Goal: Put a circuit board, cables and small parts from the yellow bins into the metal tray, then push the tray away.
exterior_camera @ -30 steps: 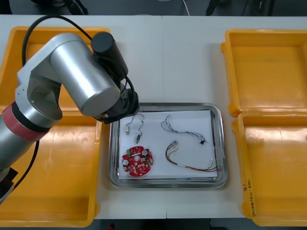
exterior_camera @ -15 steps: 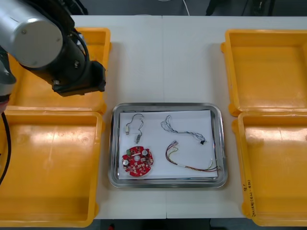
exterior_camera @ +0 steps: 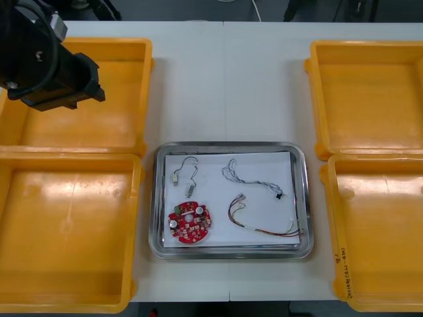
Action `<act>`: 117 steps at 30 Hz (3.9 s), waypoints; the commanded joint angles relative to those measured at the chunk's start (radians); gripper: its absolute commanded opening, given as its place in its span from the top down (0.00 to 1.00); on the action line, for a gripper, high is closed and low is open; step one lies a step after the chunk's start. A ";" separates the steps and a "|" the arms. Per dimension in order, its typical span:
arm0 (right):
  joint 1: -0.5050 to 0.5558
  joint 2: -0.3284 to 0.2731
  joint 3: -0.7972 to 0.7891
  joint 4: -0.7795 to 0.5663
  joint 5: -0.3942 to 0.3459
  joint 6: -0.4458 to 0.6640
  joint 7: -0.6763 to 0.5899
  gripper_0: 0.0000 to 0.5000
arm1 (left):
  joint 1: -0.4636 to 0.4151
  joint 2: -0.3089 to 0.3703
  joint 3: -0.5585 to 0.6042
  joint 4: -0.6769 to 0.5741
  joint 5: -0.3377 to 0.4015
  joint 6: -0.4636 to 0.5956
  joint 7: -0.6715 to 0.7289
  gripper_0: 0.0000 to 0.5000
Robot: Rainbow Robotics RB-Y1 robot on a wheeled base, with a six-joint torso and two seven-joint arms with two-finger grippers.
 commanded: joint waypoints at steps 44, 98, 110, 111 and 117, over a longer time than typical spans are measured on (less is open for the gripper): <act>-0.463 0.111 0.823 -0.171 -0.117 -0.043 0.000 0.00 | 0.493 0.099 0.395 -0.269 -0.013 0.006 -0.476 0.07; -0.408 0.266 1.503 -0.159 0.415 -0.291 0.185 0.00 | 0.579 0.092 0.344 -0.322 0.056 0.006 -0.487 0.00; -0.390 0.282 1.558 -0.126 0.467 -0.291 0.187 0.00 | 0.581 0.096 0.333 -0.323 0.058 0.006 -0.487 0.00; -0.390 0.283 1.569 -0.125 0.478 -0.291 0.184 0.00 | 0.579 0.096 0.333 -0.323 0.059 0.006 -0.487 0.00; -0.390 0.300 1.589 -0.097 0.492 -0.293 0.188 0.00 | 0.581 0.096 0.332 -0.322 0.061 0.006 -0.485 0.00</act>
